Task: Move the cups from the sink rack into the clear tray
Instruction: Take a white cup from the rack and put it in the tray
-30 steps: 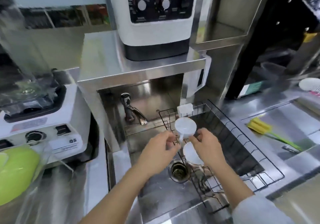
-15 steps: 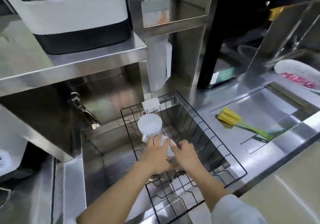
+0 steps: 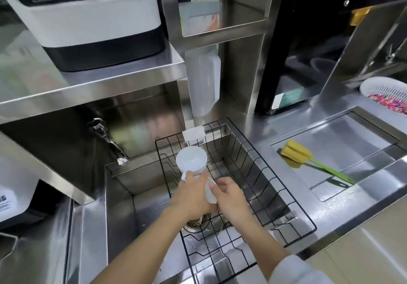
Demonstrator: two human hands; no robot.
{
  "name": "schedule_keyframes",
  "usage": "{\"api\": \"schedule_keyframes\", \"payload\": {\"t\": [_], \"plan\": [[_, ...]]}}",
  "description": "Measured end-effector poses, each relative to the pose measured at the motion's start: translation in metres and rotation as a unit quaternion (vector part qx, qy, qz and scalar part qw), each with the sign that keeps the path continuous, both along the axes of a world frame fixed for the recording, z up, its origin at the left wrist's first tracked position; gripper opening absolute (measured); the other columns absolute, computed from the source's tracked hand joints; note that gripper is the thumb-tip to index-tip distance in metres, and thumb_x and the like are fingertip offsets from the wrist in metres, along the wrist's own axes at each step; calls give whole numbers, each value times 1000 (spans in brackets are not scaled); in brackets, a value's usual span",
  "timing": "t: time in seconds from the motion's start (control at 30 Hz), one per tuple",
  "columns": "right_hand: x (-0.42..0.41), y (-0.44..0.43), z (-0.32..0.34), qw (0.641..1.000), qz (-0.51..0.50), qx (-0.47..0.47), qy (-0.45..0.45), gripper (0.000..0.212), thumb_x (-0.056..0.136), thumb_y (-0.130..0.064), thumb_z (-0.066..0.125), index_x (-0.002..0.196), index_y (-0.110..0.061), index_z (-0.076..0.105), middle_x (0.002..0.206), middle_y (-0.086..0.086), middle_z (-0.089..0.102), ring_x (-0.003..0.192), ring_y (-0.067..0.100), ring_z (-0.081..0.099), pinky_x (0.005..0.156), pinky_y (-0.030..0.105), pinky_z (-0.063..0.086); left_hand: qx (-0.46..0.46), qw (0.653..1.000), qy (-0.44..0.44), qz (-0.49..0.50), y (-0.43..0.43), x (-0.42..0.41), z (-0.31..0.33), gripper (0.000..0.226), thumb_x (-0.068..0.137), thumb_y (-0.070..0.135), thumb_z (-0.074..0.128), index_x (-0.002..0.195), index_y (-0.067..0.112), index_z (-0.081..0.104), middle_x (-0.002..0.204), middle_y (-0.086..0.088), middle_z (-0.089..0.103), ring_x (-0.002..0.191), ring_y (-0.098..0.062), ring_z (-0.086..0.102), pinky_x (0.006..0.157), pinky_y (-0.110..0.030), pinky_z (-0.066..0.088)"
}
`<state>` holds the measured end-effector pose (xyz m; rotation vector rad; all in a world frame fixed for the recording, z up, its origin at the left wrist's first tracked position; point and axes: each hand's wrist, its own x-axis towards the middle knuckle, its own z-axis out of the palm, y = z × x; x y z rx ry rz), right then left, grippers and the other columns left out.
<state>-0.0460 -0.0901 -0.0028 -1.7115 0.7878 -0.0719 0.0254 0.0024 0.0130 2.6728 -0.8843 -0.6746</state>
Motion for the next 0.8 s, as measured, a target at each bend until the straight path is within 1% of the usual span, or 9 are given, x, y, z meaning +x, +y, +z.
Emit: {"api": "schedule_keyframes", "payload": {"t": [0.1,0.17,0.27,0.4,0.5,0.57,0.67,0.73,0.8], "plan": [[-1,-2,16,995,-35,73,-61,26,91,-27,52,107,-7,56,85,3,65,71,11,62,60,22,53,-60,997,-11,55,5,2,19,79,63,50,69,129,29,31,124,-6,35,107,-35,52,84,-36,45],[0,-1,26,988,-55,123,-81,26,91,-29,52,101,-6,59,80,5,64,69,14,60,59,25,52,-133,985,5,106,12,3,34,74,65,49,71,124,26,32,119,-1,36,105,-30,53,82,-33,43],[4,4,43,982,-36,167,-79,35,87,-40,55,95,-6,62,85,9,65,77,20,60,70,34,49,-273,944,46,177,25,4,54,73,63,41,78,117,22,33,123,0,38,105,-17,46,82,-27,40],[10,21,72,955,57,263,-120,51,81,-49,58,107,-5,62,89,12,63,74,20,61,69,36,49,-401,885,85,222,48,-1,76,87,40,56,74,108,27,27,120,0,40,105,-10,47,80,-21,43],[16,42,90,951,76,256,-154,58,72,-52,67,108,-7,61,96,16,62,83,22,59,72,37,50,-472,846,90,232,72,-5,91,86,44,45,80,110,26,28,115,5,44,102,0,48,70,-8,42],[20,59,103,952,85,241,-169,57,70,-46,70,105,-3,60,100,22,63,87,25,60,75,38,51,-495,834,80,230,92,-7,99,84,45,42,82,109,28,31,114,7,47,103,-1,51,74,-9,44],[23,89,124,954,98,199,-201,50,62,-39,73,99,-7,63,95,13,67,86,23,61,72,33,47,-489,841,53,227,129,-7,111,81,40,51,81,103,34,34,115,7,50,107,-7,53,81,-20,45],[25,113,138,958,123,137,-219,49,57,-42,73,98,-17,64,94,4,70,85,17,63,68,24,47,-478,848,39,227,159,-10,122,80,44,47,83,105,32,34,114,7,49,103,1,52,81,-15,45],[26,140,149,954,164,77,-238,44,60,-39,75,99,-21,64,98,0,70,89,12,65,66,17,48,-468,853,23,230,190,-13,134,76,54,35,86,106,30,32,112,11,46,91,14,51,73,-5,43]]}}
